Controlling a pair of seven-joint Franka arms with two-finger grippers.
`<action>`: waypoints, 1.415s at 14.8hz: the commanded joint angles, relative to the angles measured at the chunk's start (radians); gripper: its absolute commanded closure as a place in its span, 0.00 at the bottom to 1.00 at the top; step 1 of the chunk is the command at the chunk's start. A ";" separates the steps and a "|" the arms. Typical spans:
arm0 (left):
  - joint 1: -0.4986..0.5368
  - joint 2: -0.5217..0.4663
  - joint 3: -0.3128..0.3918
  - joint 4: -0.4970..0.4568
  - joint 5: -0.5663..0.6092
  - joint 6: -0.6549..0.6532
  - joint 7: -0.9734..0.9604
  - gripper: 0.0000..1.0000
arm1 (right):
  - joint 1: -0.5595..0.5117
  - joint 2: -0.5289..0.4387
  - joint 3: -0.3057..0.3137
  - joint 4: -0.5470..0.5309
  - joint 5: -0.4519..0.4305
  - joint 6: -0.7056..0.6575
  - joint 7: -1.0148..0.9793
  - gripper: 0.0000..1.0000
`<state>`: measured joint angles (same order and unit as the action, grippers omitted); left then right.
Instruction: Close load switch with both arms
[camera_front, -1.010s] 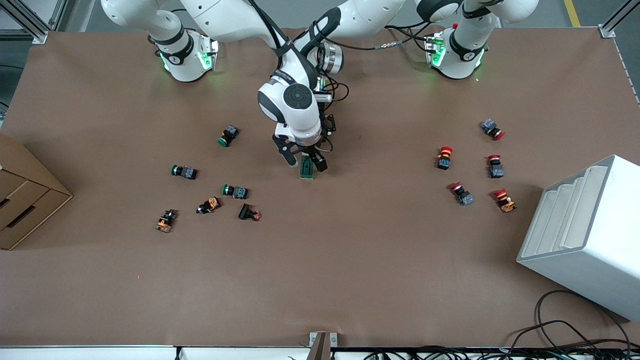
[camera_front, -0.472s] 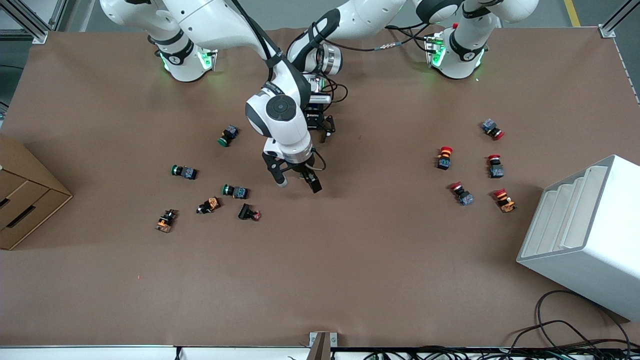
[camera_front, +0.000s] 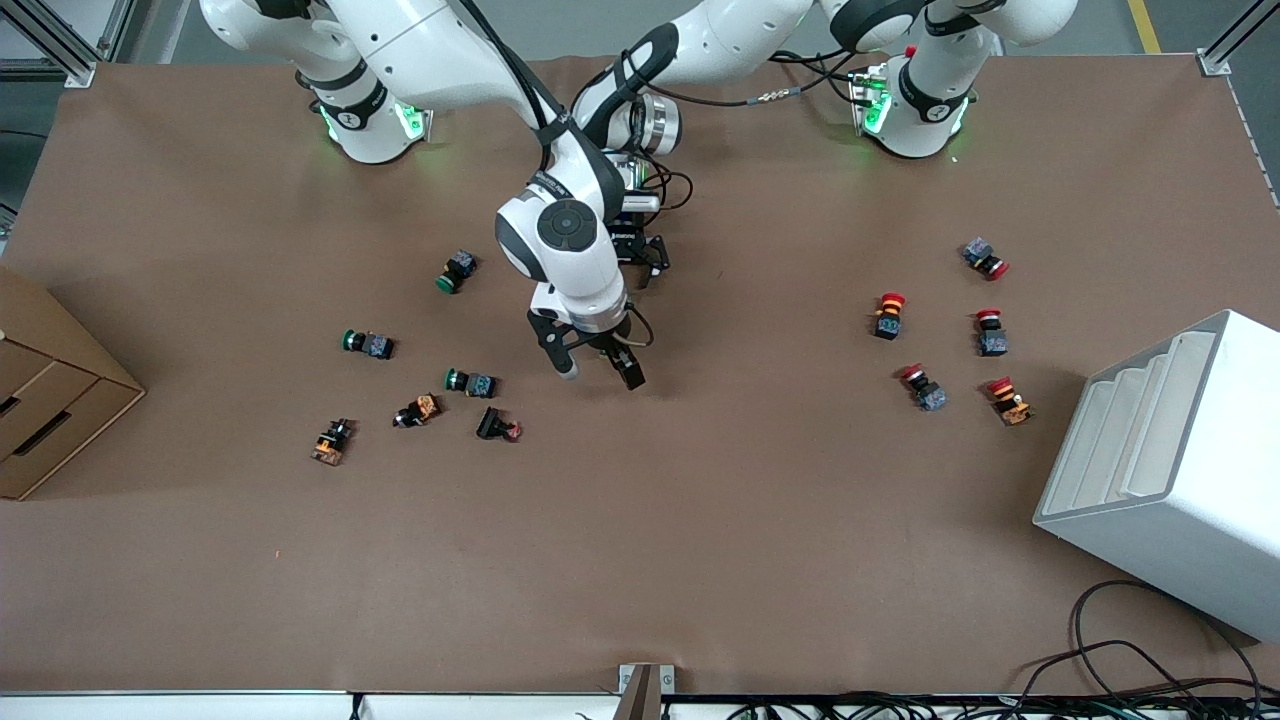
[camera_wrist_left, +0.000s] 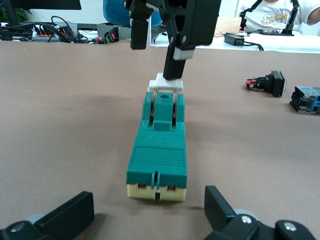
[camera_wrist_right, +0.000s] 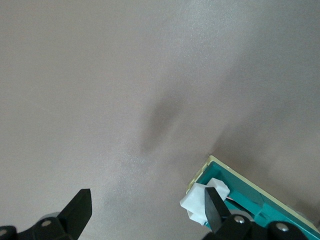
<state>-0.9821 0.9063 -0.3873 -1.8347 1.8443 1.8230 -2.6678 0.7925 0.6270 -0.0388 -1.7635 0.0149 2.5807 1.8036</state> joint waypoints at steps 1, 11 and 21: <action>-0.003 0.060 0.015 0.071 0.012 0.021 0.006 0.01 | -0.004 0.019 0.007 0.013 -0.018 0.009 -0.003 0.00; -0.003 0.059 0.019 0.074 0.007 0.021 0.006 0.01 | -0.048 0.034 0.007 0.084 -0.024 -0.040 -0.067 0.00; -0.001 0.039 0.016 0.113 -0.077 0.022 0.087 0.01 | -0.359 -0.107 0.010 0.226 -0.010 -0.488 -0.907 0.00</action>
<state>-0.9819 0.9239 -0.3793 -1.7886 1.8229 1.8257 -2.6435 0.5139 0.5830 -0.0508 -1.5124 0.0126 2.1518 1.1027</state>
